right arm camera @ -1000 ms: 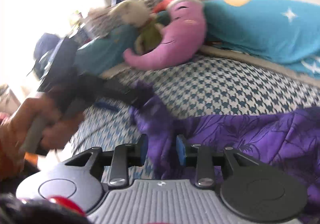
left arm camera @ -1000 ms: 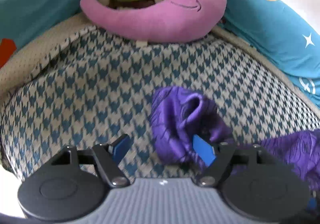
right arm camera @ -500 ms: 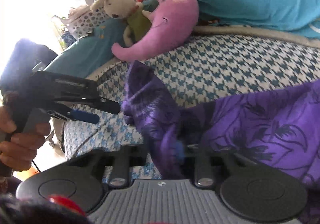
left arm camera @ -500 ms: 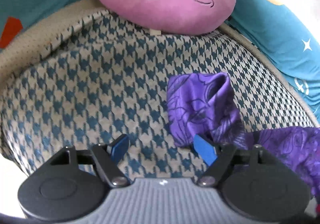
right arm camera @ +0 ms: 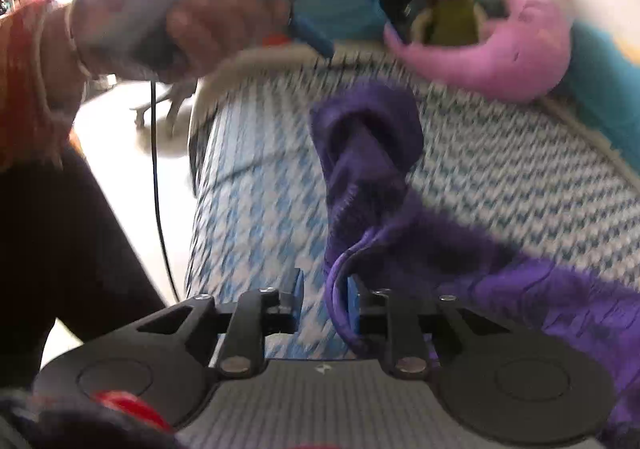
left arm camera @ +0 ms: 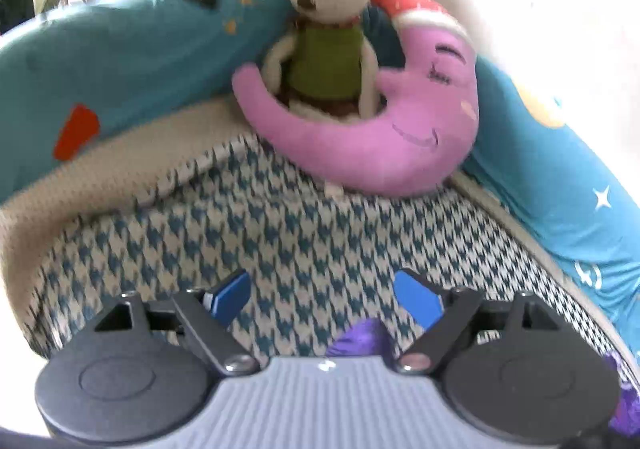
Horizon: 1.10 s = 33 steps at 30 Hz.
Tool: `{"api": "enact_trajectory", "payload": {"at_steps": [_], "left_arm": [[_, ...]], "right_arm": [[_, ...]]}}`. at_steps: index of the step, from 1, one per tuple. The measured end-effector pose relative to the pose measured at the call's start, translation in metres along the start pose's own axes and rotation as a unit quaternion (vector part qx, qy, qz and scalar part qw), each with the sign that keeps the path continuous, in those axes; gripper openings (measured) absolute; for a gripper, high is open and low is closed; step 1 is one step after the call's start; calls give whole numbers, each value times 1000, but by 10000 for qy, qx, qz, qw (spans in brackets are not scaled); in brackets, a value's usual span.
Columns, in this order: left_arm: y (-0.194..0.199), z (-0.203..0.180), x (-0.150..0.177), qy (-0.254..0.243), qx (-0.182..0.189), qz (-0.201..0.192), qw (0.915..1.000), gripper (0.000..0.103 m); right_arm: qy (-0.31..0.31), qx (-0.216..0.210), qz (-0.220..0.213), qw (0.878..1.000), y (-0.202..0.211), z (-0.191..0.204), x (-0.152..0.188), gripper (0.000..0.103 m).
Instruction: Fold clothes
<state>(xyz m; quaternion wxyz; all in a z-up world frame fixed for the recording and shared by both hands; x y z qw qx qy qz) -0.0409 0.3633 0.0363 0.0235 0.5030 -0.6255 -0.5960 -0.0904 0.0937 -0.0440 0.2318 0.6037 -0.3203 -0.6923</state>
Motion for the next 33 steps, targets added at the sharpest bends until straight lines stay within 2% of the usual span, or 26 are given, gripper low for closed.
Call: {"api": "enact_trajectory", "payload": {"at_steps": [4,7,14,19,23,24,25,27,30,31,33], "left_arm": [[-5,0,5,-78,-20,197,9998,83],[-6,3,7,-55,-63,232,9997,83],[-5,4,6,-23,-6,291,9996,83],[-7,2,8,-52,102,421,9990,83],[-8,0,11,-84,141,473,9987,83],[-8,-1,11,-84,148,472,9987,83],[-7,-1,10,-66,162,451,9988,83],[-2,-1,8,-13,203,389,9990,83],[13,1,-1,69,332,170,9993,83],[18,1,-4,79,358,94,9993,83],[23,3,-8,53,366,-17,9993,84]], "right_arm": [[-436,-336,-243,9982,18,-6,-5,37],[-961,-342,-610,9929,26,-19,-15,42],[-2025,-218,-890,9750,13,-52,-23,43],[-2310,-430,-919,9677,4,-52,-22,43],[-2161,-440,-985,9704,-4,-41,-27,42],[-2144,-407,-1031,9704,-6,-39,-29,34],[-2128,-373,-1076,9704,-7,-36,-30,18],[-1964,-344,-1210,9724,-6,-25,-35,12],[-1041,-521,-1238,9855,-2,10,-43,14],[-662,-571,-1128,9898,-2,23,-44,16],[-299,-744,-772,9938,-6,40,-37,20]]}}
Point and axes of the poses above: each gripper's, at about its wrist camera, not at the fingertips, and y roughly against the way its jaws point, z to its left, x to its underside, the point moved 6 cm from there along -y, roughly the way its jaws point, and after that the axes turned 1 degree about z, right-handed, at the moved point
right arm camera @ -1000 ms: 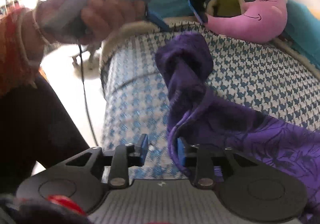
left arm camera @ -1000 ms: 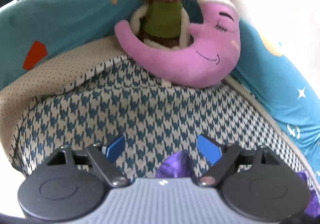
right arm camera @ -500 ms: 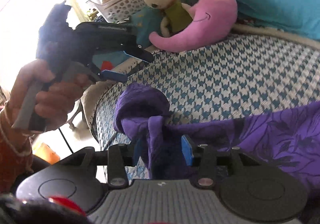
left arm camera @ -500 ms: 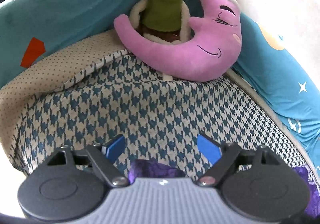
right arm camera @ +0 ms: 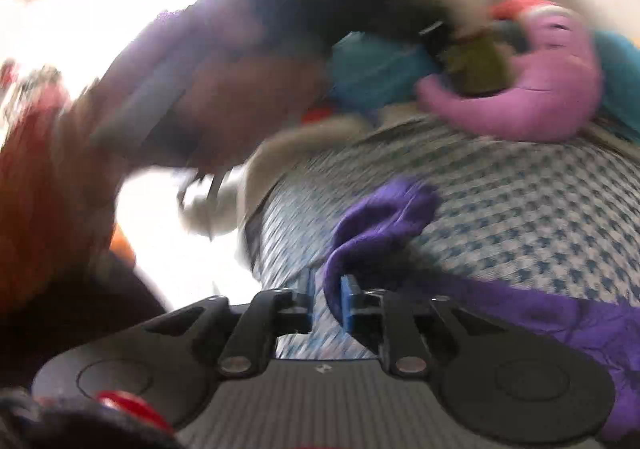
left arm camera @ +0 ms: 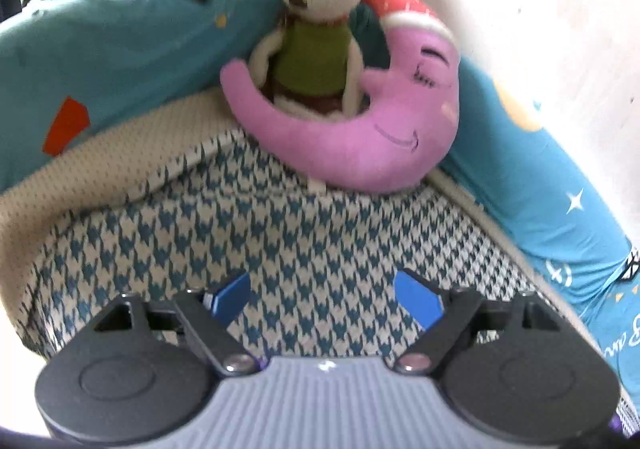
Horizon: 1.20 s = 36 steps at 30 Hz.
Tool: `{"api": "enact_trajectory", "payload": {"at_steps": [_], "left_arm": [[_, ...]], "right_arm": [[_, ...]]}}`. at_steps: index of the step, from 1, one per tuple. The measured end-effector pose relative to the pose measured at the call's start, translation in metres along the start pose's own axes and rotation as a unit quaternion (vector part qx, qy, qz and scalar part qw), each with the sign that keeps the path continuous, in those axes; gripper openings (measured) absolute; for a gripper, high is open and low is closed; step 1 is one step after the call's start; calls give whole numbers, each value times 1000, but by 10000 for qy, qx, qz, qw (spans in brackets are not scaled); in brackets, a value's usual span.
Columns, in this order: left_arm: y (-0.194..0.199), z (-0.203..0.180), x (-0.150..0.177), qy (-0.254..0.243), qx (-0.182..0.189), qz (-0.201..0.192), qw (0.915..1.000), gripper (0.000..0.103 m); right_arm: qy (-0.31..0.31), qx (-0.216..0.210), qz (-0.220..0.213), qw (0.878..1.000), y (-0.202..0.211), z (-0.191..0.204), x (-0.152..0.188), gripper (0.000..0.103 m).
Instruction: Fold clothes
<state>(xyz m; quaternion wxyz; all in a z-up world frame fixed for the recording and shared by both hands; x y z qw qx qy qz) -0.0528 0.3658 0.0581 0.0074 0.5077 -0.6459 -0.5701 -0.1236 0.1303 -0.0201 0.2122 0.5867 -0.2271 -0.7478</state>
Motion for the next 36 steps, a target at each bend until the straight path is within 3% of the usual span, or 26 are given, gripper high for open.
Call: {"api": "enact_trajectory", "payload": {"at_steps": [4,7,10,15,20,26,29,32,34,36], "left_arm": [[-4,0,3,-45,15,121,9999,84],[-3,-3,5,-140,22,133,9998,84],[-3,-4,7,-193,38,124,9997,84],[-3,3,6,-50,-28,135,9999,84],[-4,7,5,31,-20,169,9999,84],[-4,3,6,-64,51,203,9998,84],[-2,0,7,-93,97,179,9997,84],[1,-3,6,-114,146,135,9997,84],[5,-5,4,-104,172,55,9998,84],[10,-7,1,-103,156,-71,9998,84]], "right_arm": [[338,-207,695,9968,-6,15,22,29],[590,-209,792,9949,0,24,27,34],[505,98,764,9957,4,19,27,41],[-652,535,237,9962,8,-12,14,42],[-1977,210,-162,9799,7,-36,9,45],[-2429,366,-148,9692,-15,-51,11,45],[-2400,399,-281,9695,-21,-49,12,43],[-2099,175,-372,9769,-20,-33,9,20],[-1617,-260,-362,9858,-20,-13,3,20],[-998,-379,-201,9941,-19,8,-1,21]]}}
Point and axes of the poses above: each gripper's, at about its wrist camera, not at the fingertips, and y roughly against the way its jaws point, z to its left, x to its underside, the point moved 6 cm from there along -y, roughly the way its jaws point, and after that the axes turned 1 degree about z, right-handed, at the moved point
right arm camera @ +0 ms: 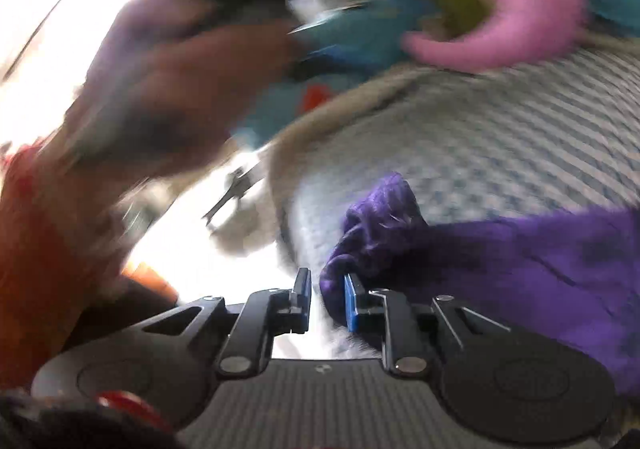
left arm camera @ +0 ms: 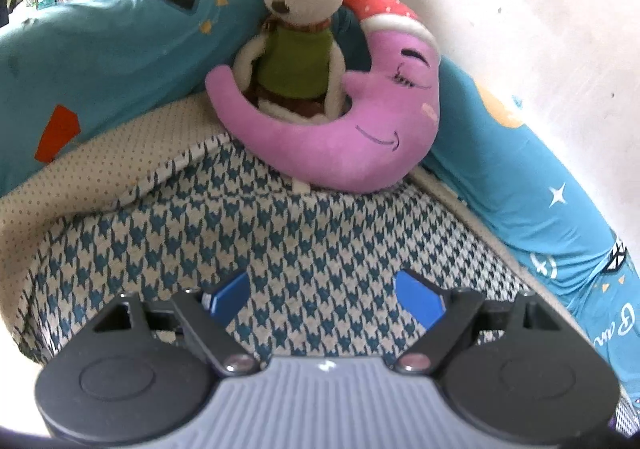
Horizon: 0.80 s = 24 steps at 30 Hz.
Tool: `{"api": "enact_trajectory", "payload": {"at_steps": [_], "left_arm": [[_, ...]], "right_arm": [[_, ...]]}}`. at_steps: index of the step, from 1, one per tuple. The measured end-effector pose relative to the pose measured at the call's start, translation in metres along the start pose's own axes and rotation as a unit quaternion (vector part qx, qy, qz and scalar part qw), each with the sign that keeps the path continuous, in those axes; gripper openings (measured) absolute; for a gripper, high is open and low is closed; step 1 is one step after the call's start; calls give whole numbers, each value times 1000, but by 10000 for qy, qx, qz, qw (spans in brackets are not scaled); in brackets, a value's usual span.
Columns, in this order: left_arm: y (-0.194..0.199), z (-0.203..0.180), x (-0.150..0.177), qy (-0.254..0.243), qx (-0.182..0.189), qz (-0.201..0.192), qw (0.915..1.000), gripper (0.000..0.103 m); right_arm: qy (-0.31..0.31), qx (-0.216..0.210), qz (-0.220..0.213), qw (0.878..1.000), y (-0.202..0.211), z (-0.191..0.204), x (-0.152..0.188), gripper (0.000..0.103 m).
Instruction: Fold clothes
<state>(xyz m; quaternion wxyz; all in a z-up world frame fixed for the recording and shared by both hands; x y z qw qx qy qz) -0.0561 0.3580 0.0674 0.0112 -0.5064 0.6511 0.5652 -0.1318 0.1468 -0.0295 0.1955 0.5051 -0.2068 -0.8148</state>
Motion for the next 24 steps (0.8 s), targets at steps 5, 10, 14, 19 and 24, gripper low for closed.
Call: {"api": "enact_trajectory", "payload": {"at_steps": [5,10,14,19,24], "left_arm": [[-2,-11,3,-204,-35,-11,9998,84],[-15,-38,16,-534,199,176,9982,84],[-25,-69,31,-816,523,326,9948,83],[-40,-104,50,-1135,762,469,9895,83],[-56,-132,69,-1298,884,662,9854,83]], "right_arm": [[177,168,194,9995,15,4,2,31],[34,772,108,9969,43,-14,0,35],[-164,1350,11,9907,69,-32,-1,35],[-370,1859,-197,9817,109,-51,3,40],[-823,2224,-381,9707,149,-74,16,42]]}}
Point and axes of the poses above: each gripper's, at about its wrist camera, not at the fingertips, and y roughly against the way its jaws point, z to its left, x to its underside, the point moved 6 cm from there along -y, roughly the way its jaws point, and after that the axes turned 1 degree about z, right-handed, at the moved point
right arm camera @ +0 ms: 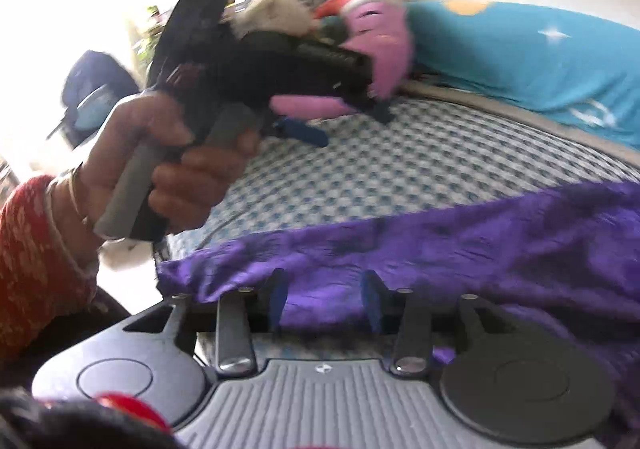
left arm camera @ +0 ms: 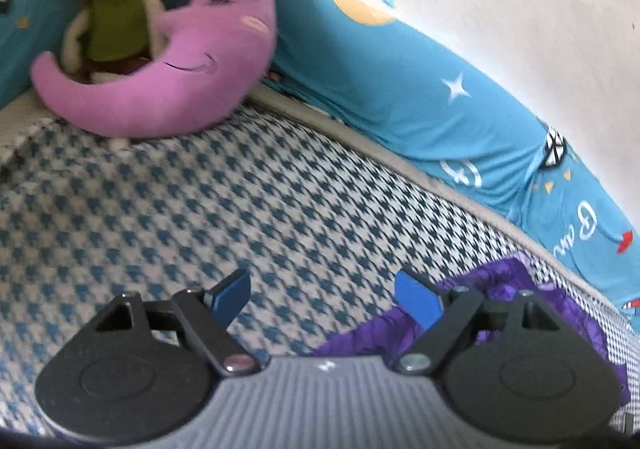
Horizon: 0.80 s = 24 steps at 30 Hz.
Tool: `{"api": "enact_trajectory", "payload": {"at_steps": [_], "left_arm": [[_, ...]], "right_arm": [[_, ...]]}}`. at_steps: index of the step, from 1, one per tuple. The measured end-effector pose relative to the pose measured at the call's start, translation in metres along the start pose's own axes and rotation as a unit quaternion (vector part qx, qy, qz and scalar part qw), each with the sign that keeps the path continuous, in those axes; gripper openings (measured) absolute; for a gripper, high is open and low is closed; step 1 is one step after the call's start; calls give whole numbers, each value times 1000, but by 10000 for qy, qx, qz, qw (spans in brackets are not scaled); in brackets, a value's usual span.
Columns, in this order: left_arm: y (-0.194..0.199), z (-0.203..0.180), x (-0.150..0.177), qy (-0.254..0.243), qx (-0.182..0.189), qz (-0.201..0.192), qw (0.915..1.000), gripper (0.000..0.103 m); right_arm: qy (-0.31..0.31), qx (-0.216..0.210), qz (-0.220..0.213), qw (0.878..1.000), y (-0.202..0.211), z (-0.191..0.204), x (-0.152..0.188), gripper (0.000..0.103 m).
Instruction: Fold clothes
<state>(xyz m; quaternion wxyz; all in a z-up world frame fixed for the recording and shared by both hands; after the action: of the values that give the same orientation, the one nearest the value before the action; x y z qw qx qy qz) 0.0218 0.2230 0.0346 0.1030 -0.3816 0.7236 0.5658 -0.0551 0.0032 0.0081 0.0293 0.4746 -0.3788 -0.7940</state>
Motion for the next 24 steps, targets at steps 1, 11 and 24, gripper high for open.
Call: {"api": "enact_trajectory", "payload": {"at_steps": [1,11,24], "left_arm": [[-4,-6,2,-51,12,27,10000,83],[-32,-53,13,-352,243,171,9989,83],[-85,-100,33,-591,853,702,9921,83]], "right_arm": [[-57,72,2,10000,3,-6,2,42],[-336,475,36,9983,38,-39,22,43],[-738,1209,-131,9898,71,-107,43,44]]}}
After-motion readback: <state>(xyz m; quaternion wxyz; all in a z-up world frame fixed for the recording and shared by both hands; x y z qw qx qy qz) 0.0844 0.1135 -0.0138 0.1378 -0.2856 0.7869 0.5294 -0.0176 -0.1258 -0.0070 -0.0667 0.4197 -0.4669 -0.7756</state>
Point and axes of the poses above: each gripper's, at about its wrist camera, not at the fingertips, and y roughly against the way its jaws point, z to its left, x to its underside, the point moved 6 cm from there along -y, roughly the way its jaws point, and after that the axes turned 1 degree about z, right-handed, at the moved point
